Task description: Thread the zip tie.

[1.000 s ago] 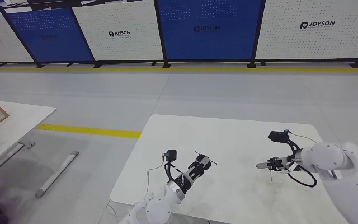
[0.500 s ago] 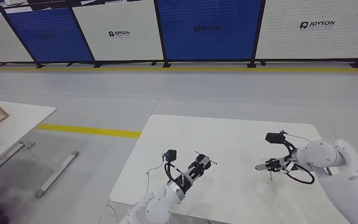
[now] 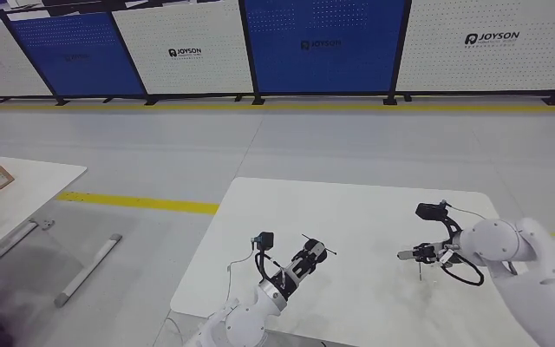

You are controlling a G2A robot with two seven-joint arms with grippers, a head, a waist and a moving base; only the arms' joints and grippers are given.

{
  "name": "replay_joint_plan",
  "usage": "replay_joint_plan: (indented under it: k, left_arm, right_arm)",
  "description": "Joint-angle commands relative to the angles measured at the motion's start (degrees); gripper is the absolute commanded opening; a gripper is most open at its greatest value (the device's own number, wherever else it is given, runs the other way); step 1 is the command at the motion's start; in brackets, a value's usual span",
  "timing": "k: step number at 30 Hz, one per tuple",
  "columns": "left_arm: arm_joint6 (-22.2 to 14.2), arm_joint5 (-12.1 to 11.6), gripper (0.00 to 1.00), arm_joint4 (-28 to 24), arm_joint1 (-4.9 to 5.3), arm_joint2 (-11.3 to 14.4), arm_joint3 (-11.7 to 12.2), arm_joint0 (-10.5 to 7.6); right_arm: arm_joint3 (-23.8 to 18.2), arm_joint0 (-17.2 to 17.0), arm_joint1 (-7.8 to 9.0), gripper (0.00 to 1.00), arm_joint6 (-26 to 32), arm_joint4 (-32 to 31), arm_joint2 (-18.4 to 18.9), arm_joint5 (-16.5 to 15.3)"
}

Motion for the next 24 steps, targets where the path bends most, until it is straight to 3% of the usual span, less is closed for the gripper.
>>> replay_joint_plan:
  k: [1,3,5,7,9,13,17,24]
  left_arm:
    - [0.0,0.0,0.0,0.0,0.0,0.0,0.0,0.0]
    - [0.0,0.0,0.0,0.0,0.0,0.0,0.0,0.0]
    - [0.0,0.0,0.0,0.0,0.0,0.0,0.0,0.0]
    - [0.0,0.0,0.0,0.0,0.0,0.0,0.0,0.0]
    - [0.0,0.0,0.0,0.0,0.0,0.0,0.0,0.0]
    - [0.0,0.0,0.0,0.0,0.0,0.0,0.0,0.0]
    - [0.0,0.0,0.0,0.0,0.0,0.0,0.0,0.0]
    - [0.0,0.0,0.0,0.0,0.0,0.0,0.0,0.0]
  right_arm:
    - [-0.5,-0.4,-0.1,1.0,-1.3,-1.7,-0.4,2.6]
    - [-0.7,-0.4,-0.16,1.0,-1.5,-2.7,-0.6,4.4]
    - [-1.0,-0.4,-0.15,1.0,-1.3,-2.8,-0.6,3.8]
    - [-1.3,-0.8,0.0,0.85,-1.3,-2.7,0.0,3.2]
    - [-2.2,-1.4,0.29,0.62,-1.3,-2.8,0.8,2.7]
    - [-3.3,-2.4,0.73,0.4,-0.7,-3.5,2.2,3.6]
    - [-2.7,-2.0,0.6,0.38,0.7,-3.7,1.7,4.2]
    - [3.2,1.9,-0.75,0.39,1.6,-3.7,-1.4,5.9]
